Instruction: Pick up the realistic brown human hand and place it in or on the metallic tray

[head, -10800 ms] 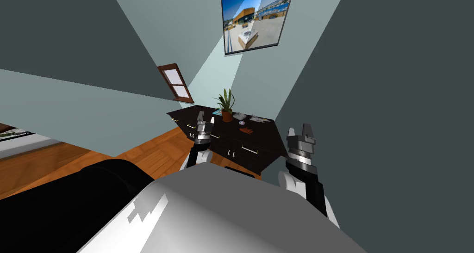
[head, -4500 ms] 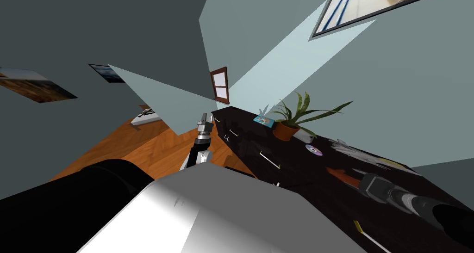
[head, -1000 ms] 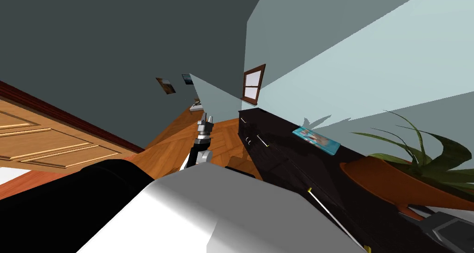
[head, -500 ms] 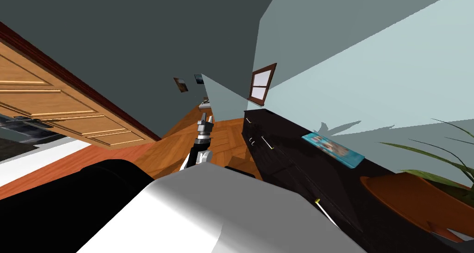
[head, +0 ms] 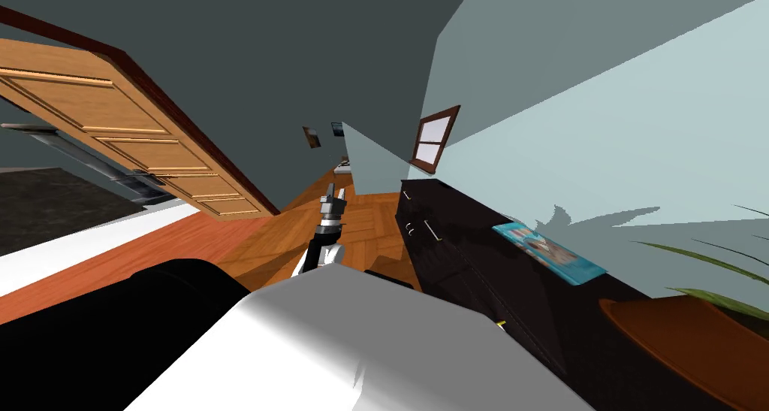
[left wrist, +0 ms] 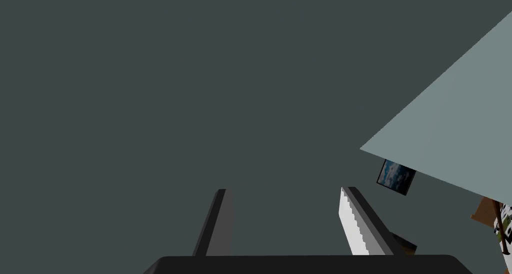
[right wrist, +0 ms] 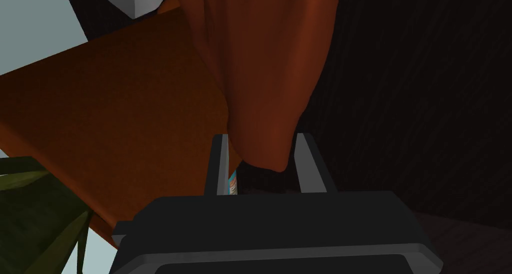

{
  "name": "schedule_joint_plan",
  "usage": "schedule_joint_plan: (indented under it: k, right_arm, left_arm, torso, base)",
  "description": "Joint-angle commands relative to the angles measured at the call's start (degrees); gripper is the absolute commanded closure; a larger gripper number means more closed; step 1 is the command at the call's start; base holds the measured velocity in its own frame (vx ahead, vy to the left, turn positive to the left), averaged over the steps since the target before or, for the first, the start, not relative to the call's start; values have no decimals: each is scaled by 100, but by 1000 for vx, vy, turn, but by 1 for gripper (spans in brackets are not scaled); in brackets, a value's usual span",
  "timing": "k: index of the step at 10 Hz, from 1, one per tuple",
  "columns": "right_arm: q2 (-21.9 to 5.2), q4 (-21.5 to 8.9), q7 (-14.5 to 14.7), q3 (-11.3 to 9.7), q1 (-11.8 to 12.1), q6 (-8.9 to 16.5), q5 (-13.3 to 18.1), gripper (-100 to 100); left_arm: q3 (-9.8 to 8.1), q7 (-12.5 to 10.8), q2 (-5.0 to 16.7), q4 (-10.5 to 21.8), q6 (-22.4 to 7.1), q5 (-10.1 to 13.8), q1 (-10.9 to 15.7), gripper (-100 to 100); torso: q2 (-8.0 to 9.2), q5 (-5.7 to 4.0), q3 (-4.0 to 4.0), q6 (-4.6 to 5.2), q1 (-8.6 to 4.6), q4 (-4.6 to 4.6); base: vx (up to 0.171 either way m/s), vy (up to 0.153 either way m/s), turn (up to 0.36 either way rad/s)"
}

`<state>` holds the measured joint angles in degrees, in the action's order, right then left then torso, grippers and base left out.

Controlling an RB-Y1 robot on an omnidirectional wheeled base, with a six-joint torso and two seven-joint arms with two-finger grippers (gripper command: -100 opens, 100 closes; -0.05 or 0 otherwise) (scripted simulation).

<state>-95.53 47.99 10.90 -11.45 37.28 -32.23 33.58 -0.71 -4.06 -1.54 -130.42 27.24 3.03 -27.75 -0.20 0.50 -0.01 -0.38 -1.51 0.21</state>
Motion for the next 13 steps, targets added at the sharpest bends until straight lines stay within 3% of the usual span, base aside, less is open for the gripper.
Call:
schedule_joint_plan:
  k: [1, 8, 11, 12, 13]
  right_arm:
    - [-66, -251, -158, -78, 71, -24, -20, 100]
    - [-170, -790, -458, -238, 179, -166, -60, 100]
    - [-170, -855, -480, -262, 191, -197, -61, 100]
    - [-172, -873, -490, -271, 185, -213, -55, -100]
    - [-173, -871, -488, -270, 186, -211, -55, -100]
  left_arm:
    - [0, 0, 0, 0, 0, 0, 0, 0]
    - [-1, 0, 1, 0, 0, 0, 0, 0]
    - [-1, 0, 1, 0, 0, 0, -1, 0]
    - [-1, 0, 0, 0, 0, 0, -2, 0]
    - [-1, 0, 0, 0, 0, 0, -2, 0]
  torso:
    - [0, 0, 0, 0, 0, 0]
    - [-29, -2, -13, -27, -155, 3]
    - [-71, 0, -37, -48, -172, -3]
    - [-86, -4, -45, -49, -167, -6]
    - [-97, 0, -52, -49, -154, -9]
  base:
    - [-98, -152, 262]
    - [-101, -136, 177]
    - [-41, -75, 72]
    - [-6, -8, -4]
    - [0, 0, 0]
